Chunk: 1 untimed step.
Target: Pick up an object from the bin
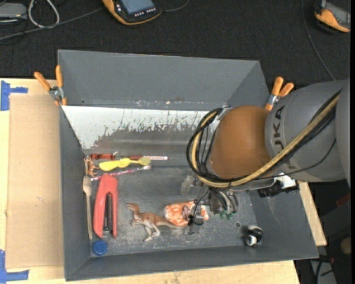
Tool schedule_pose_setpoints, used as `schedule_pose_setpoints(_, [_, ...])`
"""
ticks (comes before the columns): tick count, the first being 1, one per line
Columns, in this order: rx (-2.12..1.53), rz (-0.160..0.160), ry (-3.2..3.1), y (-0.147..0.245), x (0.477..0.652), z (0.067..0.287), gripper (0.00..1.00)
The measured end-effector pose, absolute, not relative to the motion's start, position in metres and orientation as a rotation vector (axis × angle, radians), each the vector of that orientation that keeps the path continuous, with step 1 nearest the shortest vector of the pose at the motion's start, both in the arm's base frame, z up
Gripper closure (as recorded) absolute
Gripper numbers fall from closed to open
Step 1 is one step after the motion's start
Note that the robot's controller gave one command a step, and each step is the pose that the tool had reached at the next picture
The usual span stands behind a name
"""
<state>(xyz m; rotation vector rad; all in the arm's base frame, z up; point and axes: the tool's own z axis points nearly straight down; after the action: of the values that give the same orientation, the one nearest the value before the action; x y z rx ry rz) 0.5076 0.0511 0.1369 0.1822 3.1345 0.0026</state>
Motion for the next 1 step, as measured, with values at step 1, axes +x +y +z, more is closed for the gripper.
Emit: schedule_pose_setpoints(1, [0.005, 0.001, 3.138, 0.0406, 0.5096, 0.1187, 0.00])
